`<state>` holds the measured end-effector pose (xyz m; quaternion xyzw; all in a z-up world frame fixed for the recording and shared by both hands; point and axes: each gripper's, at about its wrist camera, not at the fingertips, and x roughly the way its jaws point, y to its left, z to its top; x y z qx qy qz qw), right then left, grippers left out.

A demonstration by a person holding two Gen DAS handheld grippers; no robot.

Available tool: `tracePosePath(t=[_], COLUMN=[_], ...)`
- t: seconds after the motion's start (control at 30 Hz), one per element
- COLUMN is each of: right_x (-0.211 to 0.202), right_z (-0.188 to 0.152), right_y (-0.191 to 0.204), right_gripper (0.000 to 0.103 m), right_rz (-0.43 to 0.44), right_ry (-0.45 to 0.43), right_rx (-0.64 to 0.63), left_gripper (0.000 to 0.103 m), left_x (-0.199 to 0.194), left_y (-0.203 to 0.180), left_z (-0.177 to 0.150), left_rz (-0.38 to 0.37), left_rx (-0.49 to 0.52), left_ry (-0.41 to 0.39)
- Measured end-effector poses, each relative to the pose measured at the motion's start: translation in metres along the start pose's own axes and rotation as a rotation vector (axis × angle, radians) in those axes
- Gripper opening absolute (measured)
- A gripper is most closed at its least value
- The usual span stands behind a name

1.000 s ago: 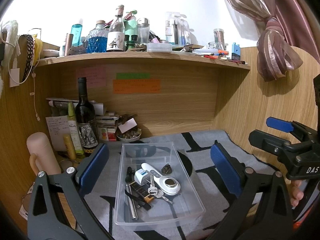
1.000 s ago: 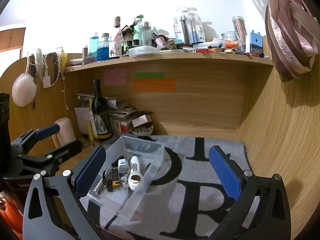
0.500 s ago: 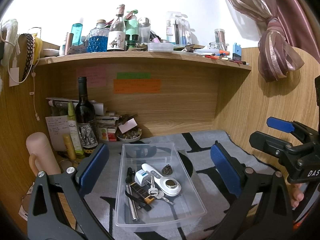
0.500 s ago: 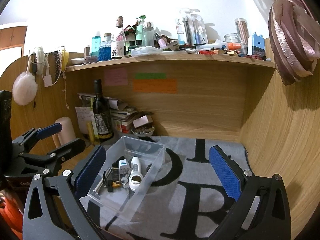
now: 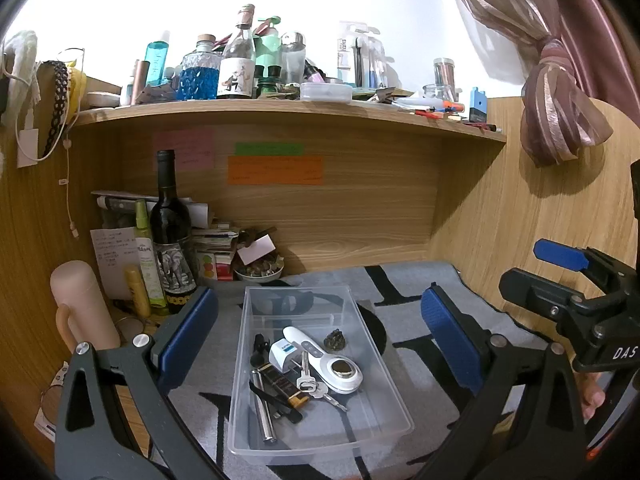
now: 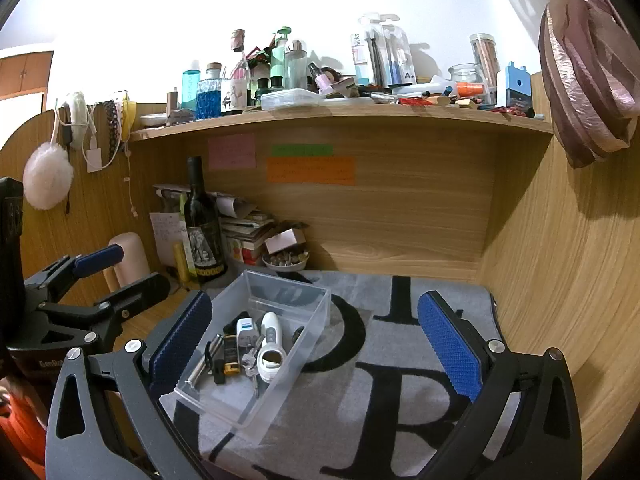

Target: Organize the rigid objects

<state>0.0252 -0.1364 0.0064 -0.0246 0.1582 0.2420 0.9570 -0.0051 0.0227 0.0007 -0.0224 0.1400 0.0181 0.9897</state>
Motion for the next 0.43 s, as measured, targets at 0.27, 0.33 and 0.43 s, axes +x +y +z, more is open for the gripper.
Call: tracePosePath(t=[0.27, 0.33, 0.43], right_x=[0.0032, 0.0054, 0.0072], right_z=[-0.0018, -0.0026, -0.0033], right_y=[0.0009, 0.0002, -0.0003], right_gripper=[0.103, 0.103, 0.103], right_rz=[-0.001, -0.001, -0.001], right_ry=[0.005, 0.009, 0.011], right_rx=[0.004, 0.007, 0.011], left_gripper=[0.103, 0.103, 0.103], left_x=[0.0014, 0.0007, 0.0011], left_y=[-0.0025, -0.0026, -0.0029], left_z=[-0.0011, -0.0017, -0.0022], left_rz=[-0.022, -0.023, -0.028], left_rx=[0.002, 0.002, 0.003], left_ry=[0.01, 0.006, 0.009])
